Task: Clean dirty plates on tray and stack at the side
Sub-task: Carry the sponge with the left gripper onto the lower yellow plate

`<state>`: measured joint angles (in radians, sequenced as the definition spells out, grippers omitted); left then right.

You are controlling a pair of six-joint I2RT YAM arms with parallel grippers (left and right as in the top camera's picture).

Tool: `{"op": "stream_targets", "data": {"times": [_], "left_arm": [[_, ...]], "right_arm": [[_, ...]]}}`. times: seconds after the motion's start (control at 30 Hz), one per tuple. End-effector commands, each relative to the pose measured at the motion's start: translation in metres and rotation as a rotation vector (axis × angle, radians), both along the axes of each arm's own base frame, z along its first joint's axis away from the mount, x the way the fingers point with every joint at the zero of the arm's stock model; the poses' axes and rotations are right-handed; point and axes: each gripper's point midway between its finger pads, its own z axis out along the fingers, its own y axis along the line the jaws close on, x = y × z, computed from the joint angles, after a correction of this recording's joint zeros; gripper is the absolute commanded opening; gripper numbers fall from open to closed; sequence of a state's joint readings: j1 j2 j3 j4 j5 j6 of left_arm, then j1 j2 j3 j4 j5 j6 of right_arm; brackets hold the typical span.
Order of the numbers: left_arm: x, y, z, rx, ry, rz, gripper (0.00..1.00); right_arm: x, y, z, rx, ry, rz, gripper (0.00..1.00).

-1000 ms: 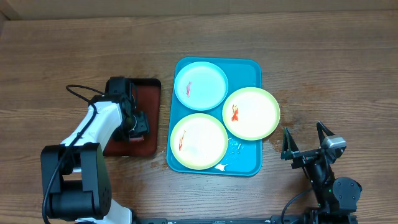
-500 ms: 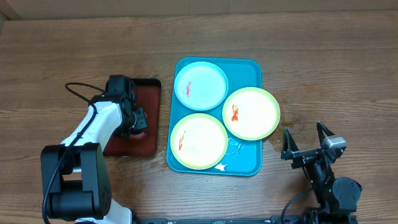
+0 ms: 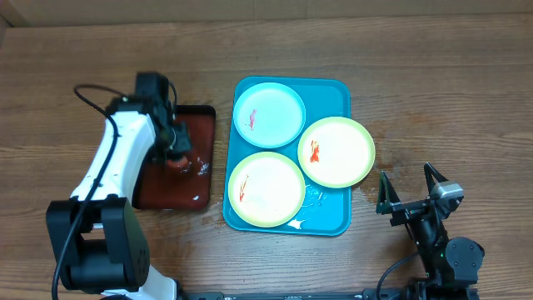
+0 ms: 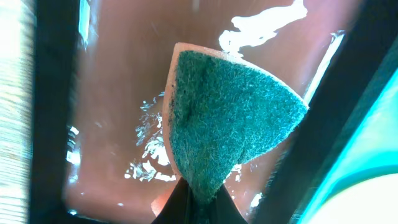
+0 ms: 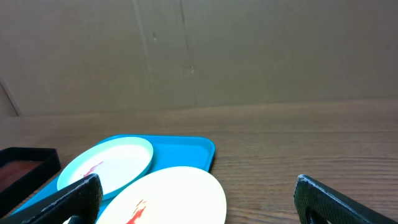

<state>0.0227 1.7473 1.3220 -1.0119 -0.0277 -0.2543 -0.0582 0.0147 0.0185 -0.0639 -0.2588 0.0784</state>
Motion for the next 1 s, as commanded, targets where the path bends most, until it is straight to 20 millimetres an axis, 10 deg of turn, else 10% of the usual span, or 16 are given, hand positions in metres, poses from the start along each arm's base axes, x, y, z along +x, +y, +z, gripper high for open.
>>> {"op": "stream_targets", "data": {"times": [0.0,0.3,0.67,0.97], "left_arm": [[0.009,0.0,0.016,0.006,-0.034,-0.005,0.04],[-0.015,0.0,-0.033,0.001,0.027,0.035,0.04],[-0.003,-0.018,0.059,-0.096,-0.018,0.012,0.04],[-0.039,-0.096,0.043,-0.307,0.103,-0.147,0.04]], "right_arm": [[0.0,0.0,-0.001,0.003,-0.007,0.002,1.0],[0.0,0.0,-0.001,0.003,-0.007,0.002,1.0],[0.0,0.0,-0.001,0.003,-0.007,0.002,1.0],[0.0,0.0,-0.001,0.003,-0.007,0.002,1.0]]}}
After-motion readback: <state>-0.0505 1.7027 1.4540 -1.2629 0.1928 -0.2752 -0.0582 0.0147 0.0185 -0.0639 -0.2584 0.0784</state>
